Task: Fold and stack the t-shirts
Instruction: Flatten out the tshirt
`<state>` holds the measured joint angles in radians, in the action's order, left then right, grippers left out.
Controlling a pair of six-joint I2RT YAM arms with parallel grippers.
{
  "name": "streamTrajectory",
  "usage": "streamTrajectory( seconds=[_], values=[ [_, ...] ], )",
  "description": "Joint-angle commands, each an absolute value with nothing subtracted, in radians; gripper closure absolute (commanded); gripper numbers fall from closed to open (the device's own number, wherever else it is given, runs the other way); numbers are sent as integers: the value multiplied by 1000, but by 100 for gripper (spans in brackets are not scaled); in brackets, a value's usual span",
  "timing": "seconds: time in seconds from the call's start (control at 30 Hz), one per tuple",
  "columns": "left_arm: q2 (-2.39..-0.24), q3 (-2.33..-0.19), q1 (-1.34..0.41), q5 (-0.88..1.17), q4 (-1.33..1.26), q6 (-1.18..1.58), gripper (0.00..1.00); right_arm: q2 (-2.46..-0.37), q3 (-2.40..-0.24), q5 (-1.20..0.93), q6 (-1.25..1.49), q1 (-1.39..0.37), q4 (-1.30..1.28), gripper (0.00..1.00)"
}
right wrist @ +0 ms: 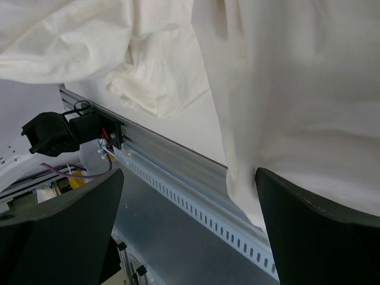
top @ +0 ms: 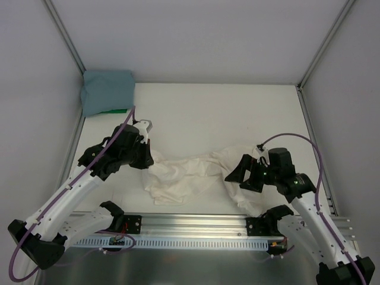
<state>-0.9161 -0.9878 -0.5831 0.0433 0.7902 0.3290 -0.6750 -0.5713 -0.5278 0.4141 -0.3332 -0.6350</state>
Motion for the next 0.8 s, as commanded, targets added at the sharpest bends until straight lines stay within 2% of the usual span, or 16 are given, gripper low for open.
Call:
streamTrajectory(
  seconds=[0.0,0.23,0.4,0.47,0.77],
  values=[
    [-907,-985,-587,57,772,339,100,-574,-511,-526,468,-359,-735,1],
    [-894,-960,-586,55,764,345,100,-367,-313,-572,534,-364,-793,1],
    [-899,-951,-586,66,752,350,100,-370,-284,-588,565,-362,-712,1],
    [-900,-957,-586,63,755,350,100,-431,-323,-548,528,-364,-703,1],
    [-881,-971,-588,49,790,341,100,-854,-805,-210,267,-353,-796,0]
  ],
)
